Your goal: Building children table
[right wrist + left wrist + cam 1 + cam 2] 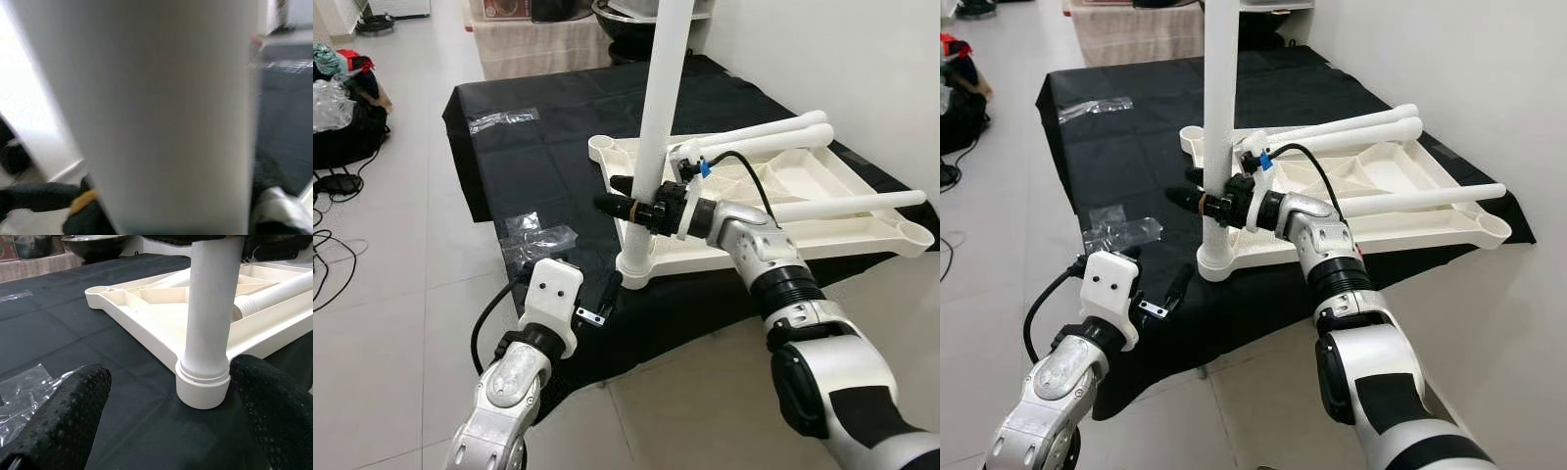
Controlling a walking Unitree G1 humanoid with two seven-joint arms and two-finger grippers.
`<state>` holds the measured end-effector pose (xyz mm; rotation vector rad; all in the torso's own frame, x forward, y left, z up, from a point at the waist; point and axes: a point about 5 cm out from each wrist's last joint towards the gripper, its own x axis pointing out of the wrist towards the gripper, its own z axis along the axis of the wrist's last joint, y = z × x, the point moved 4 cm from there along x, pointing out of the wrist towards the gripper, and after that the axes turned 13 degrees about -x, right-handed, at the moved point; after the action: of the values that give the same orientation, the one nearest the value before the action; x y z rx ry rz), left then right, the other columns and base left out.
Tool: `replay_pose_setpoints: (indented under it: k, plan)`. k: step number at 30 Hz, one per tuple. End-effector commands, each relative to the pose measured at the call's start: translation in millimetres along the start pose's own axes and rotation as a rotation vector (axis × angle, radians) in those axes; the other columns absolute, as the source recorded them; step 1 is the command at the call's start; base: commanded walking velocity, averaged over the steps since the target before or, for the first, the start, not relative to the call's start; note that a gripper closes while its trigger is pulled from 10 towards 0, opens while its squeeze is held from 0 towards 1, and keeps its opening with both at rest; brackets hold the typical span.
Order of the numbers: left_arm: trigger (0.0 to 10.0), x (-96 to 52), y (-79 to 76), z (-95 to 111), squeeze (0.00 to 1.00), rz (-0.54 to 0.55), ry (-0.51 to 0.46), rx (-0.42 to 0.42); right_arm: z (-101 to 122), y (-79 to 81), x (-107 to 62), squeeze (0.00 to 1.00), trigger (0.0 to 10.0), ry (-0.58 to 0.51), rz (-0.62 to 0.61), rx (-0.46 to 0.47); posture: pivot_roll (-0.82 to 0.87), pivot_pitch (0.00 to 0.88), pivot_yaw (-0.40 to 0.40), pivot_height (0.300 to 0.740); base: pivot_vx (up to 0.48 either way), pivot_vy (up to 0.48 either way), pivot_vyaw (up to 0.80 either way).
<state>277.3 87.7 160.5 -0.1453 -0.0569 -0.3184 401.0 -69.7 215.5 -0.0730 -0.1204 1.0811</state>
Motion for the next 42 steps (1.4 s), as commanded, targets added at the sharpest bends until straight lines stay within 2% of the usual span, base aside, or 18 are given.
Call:
replay_pose_setpoints:
  k: [1, 10, 11, 12, 15, 19, 20, 21, 22, 24, 25, 29, 30, 33, 35, 38, 40, 42]
  plan:
    - [10.0, 0.8, -1.3, -4.2, 0.00, -0.002, 0.014, -0.007, 5.0, -2.2, 3.4, 0.00, 0.0, -0.026, -0.050, -0.001, 0.02, 0.066, -0.076, 0.740, 0.000, 0.000, 0.00]
    - [10.0, 3.1, -1.7, -4.2, 0.00, -0.006, 0.013, -0.006, 3.8, -40.4, -0.8, 0.00, 0.0, 0.009, -0.554, -0.017, 0.02, 0.065, -0.077, 0.740, 0.000, 0.000, 0.00]
    - [10.0, 3.2, -1.4, -4.1, 0.00, -0.005, 0.012, -0.006, -0.8, -52.1, -9.3, 0.00, 0.0, 0.055, -0.711, -0.011, 0.02, 0.065, -0.077, 0.740, 0.000, 0.000, 0.00]
    - [10.0, 3.2, -1.4, -4.1, 0.00, -0.005, 0.012, -0.006, -0.8, -52.1, -9.3, 0.00, 0.0, 0.055, -0.711, -0.011, 0.02, 0.065, -0.077, 0.740, 0.000, 0.000, 0.00]
    - [10.0, 3.7, -2.9, -3.8, 0.00, -0.008, 0.010, -0.006, -15.4, -73.9, -60.6, 0.00, 0.0, 0.220, -1.248, -0.056, 0.02, 0.066, -0.076, 0.740, 0.000, 0.000, 0.00]
    - [10.0, 3.9, -3.2, -3.5, 0.00, -0.008, 0.008, -0.006, -16.4, -71.3, -70.0, 0.00, 0.0, 0.237, -1.352, -0.060, 0.02, 0.064, -0.079, 0.740, 0.000, 0.000, 0.00]
    - [10.0, 3.9, -2.9, -3.4, 0.00, -0.008, 0.008, -0.005, -15.6, -66.5, -62.1, 0.00, 2.8, 0.219, -1.339, -0.045, 0.02, 0.064, -0.079, 0.740, 0.000, 0.000, 0.00]
    - [10.0, 3.9, -2.9, -3.4, 0.00, -0.008, 0.008, -0.005, -15.6, -66.5, -62.1, 0.00, 2.8, 0.219, -1.339, -0.045, 0.02, 0.064, -0.079, 0.740, 0.000, 0.000, 0.00]
    - [10.0, 3.9, -2.8, -3.3, 0.00, -0.008, 0.008, -0.004, -15.0, -63.0, -56.2, 0.00, 10.0, 0.205, -1.328, -0.032, 0.02, 0.064, -0.079, 0.740, 0.000, 0.000, 0.00]
    - [10.0, 3.8, -2.6, -3.5, 0.00, -0.007, 0.008, -0.004, -14.8, -58.8, -45.7, 0.00, 10.0, 0.196, -1.287, -0.023, 0.02, 0.064, -0.078, 0.740, 0.000, 0.000, 0.00]
    - [10.0, 3.9, -2.5, -3.5, 0.00, -0.006, 0.008, -0.004, -10.2, -54.4, -32.5, 1.00, 10.0, 0.158, -1.213, -0.023, 0.02, 0.065, -0.079, 0.740, 0.000, 0.000, 0.00]
    - [10.0, 4.1, -2.2, -3.4, 0.00, -0.007, 0.007, -0.004, 2.5, -49.9, -17.6, 1.00, 10.0, 0.090, -1.131, -0.062, 0.02, 0.066, -0.077, 0.740, 0.000, 0.000, 0.00]
    - [10.0, 4.3, -2.1, -3.3, 0.00, -0.007, 0.006, -0.004, 8.4, -50.5, -15.4, 0.00, 10.0, 0.061, -1.093, -0.085, 0.02, 0.066, -0.078, 0.740, 0.000, 0.000, 0.00]
    - [10.0, 4.5, -2.0, -3.3, 0.00, -0.007, 0.006, -0.005, 16.1, -51.6, -15.9, 0.00, 10.0, 0.044, -1.051, -0.151, 0.02, 0.066, -0.077, 0.740, 0.000, 0.000, 0.00]
    - [10.0, 4.7, -2.2, -3.6, 0.00, -0.008, 0.006, -0.005, 17.6, -50.0, -12.2, 0.00, 10.0, -0.001, -0.904, -0.122, 0.01, 0.066, -0.076, 0.740, 0.000, 0.000, 0.00]
    - [10.0, 4.8, -2.3, -3.4, 0.00, -0.009, 0.005, -0.005, 17.9, -51.3, -14.1, 0.00, 10.0, -0.019, -0.858, -0.101, 0.01, 0.066, -0.076, 0.740, 0.000, 0.000, 0.00]
    - [10.0, 5.0, -2.2, -3.2, 0.00, -0.010, 0.004, -0.005, 10.5, -39.3, -12.2, 0.00, 10.0, -0.029, -0.557, -0.024, 0.02, 0.066, -0.075, 0.740, 0.000, 0.000, 0.00]
    - [10.0, 5.0, -2.2, -3.2, 0.00, -0.010, 0.004, -0.005, 10.5, -39.3, -12.2, 0.00, 10.0, -0.029, -0.557, -0.024, 0.02, 0.066, -0.075, 0.740, 0.000, 0.000, 0.00]
